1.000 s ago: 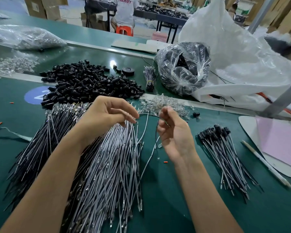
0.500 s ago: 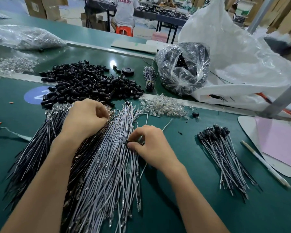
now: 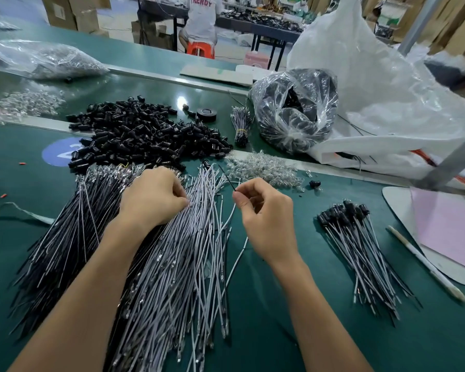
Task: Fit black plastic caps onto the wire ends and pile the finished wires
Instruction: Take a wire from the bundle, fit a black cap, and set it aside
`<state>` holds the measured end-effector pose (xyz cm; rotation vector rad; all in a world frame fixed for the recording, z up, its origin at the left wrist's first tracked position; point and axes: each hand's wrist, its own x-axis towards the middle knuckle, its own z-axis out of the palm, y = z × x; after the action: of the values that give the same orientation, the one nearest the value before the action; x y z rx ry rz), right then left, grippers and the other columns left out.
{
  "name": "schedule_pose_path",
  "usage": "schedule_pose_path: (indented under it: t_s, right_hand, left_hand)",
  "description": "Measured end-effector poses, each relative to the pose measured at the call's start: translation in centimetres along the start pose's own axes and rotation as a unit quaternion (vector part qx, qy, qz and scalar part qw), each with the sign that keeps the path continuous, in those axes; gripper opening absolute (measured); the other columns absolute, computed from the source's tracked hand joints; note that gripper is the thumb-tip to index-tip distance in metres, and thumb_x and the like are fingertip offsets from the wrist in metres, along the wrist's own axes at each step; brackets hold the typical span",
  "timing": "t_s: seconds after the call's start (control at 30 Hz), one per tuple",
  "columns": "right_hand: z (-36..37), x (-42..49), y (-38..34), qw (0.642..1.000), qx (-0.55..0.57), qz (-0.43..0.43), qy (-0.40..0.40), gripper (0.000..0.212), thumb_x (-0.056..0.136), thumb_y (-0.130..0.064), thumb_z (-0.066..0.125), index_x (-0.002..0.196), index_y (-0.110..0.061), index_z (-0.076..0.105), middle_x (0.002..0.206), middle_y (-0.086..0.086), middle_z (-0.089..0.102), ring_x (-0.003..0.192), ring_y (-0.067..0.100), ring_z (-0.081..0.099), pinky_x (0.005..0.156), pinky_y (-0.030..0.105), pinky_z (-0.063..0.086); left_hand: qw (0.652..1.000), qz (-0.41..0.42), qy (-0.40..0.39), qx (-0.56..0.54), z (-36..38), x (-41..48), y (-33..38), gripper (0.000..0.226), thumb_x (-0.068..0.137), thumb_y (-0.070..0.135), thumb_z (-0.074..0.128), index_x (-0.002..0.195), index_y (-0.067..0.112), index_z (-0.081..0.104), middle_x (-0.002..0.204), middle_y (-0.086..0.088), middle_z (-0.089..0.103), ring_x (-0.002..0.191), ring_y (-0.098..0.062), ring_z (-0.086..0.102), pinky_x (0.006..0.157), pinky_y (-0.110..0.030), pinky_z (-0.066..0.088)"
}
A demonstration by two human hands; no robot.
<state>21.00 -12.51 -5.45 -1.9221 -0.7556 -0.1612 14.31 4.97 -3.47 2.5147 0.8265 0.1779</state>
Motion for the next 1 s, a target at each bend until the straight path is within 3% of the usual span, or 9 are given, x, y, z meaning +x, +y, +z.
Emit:
schedule_pose_path:
  t_s: [0.17,0.3,0.4,0.5,0.6,0.67,0.83,1.0]
  right_hand:
    - [0.0,0.0,0.0,1.0,0.002,-0.006,0.002,0.011,0.089,-0.011,0.069,0.081,-0.018,0.065,0.07,-0.011,0.062,0.064,0.008,0.056,0.059,0.012,0.044]
    - [-0.1,0.1,0.1,1.0,0.007,-0.001,0.003,0.009,0.089,-0.012,0.069,0.082,-0.017,0.065,0.07,-0.012,0.061,0.064,0.005,0.055,0.059,0.012,0.043]
    - [-0.1,0.1,-0.1,1.0,0.026,0.011,0.007,0.01,0.09,-0.011,0.069,0.082,-0.017,0.065,0.068,-0.013,0.061,0.061,0.001,0.054,0.058,0.01,0.041]
    - [-0.2,0.2,-0.3,0.996,0.083,0.045,0.005,0.013,0.089,-0.01,0.069,0.08,-0.018,0.065,0.067,-0.011,0.064,0.059,-0.001,0.056,0.06,0.011,0.044]
    - [-0.5,0.4,-0.5,0.979,0.178,0.096,0.001,0.013,0.09,-0.01,0.068,0.079,-0.019,0.067,0.069,-0.004,0.067,0.063,0.005,0.06,0.062,0.016,0.047]
    - [-0.8,0.4,-0.6,0.966,0.231,0.12,-0.003,0.011,0.09,-0.01,0.068,0.081,-0.016,0.067,0.069,-0.001,0.067,0.061,0.003,0.059,0.06,0.013,0.045]
    - [-0.9,0.5,-0.5,0.953,0.265,0.145,-0.012,0.007,0.091,-0.01,0.066,0.085,-0.012,0.067,0.07,0.004,0.067,0.051,-0.003,0.052,0.053,0.009,0.04]
    - [-0.8,0.5,-0.3,0.953,0.259,0.154,-0.014,0.008,0.091,-0.011,0.067,0.083,-0.014,0.066,0.066,0.0,0.066,0.051,-0.002,0.053,0.053,0.009,0.039]
  left_hand:
    - [0.99,0.004,0.043,-0.136,-0.4,0.3,-0.3,0.016,0.076,0.023,0.082,0.066,0.024,0.07,0.065,0.004,0.068,0.067,-0.011,0.065,0.058,-0.022,0.043]
    - [0.974,-0.008,0.084,-0.21,-0.4,0.2,-0.6,0.017,0.072,0.015,0.086,0.073,0.018,0.069,0.06,-0.001,0.071,0.049,-0.006,0.067,0.052,-0.021,0.049]
    - [0.952,0.019,0.175,-0.251,-0.5,0.3,-0.5,0.015,0.075,0.015,0.083,0.082,0.017,0.07,0.065,0.001,0.071,0.05,-0.003,0.066,0.054,-0.022,0.056]
    - [0.883,0.059,0.271,-0.379,-1.0,0.2,0.0,0.014,0.08,0.016,0.078,0.09,0.019,0.07,0.075,0.003,0.072,0.057,-0.004,0.069,0.048,-0.013,0.05]
    - [0.782,0.081,0.319,-0.529,-1.7,0.0,0.6,0.012,0.082,0.018,0.078,0.09,0.02,0.068,0.077,0.002,0.074,0.058,-0.013,0.069,0.047,-0.018,0.049]
    - [0.753,0.092,0.322,-0.566,-1.8,-0.2,0.7,0.012,0.082,0.019,0.077,0.09,0.019,0.069,0.078,0.001,0.074,0.058,-0.015,0.068,0.047,-0.02,0.048]
    - [0.79,0.079,0.306,-0.526,-1.3,0.0,0.8,0.01,0.083,0.02,0.077,0.088,0.022,0.069,0.076,0.003,0.073,0.056,-0.014,0.067,0.046,-0.022,0.047]
    - [0.778,0.064,0.292,-0.553,-1.1,0.0,0.8,0.008,0.085,0.016,0.074,0.091,0.015,0.068,0.076,0.001,0.073,0.061,-0.017,0.071,0.05,-0.023,0.052]
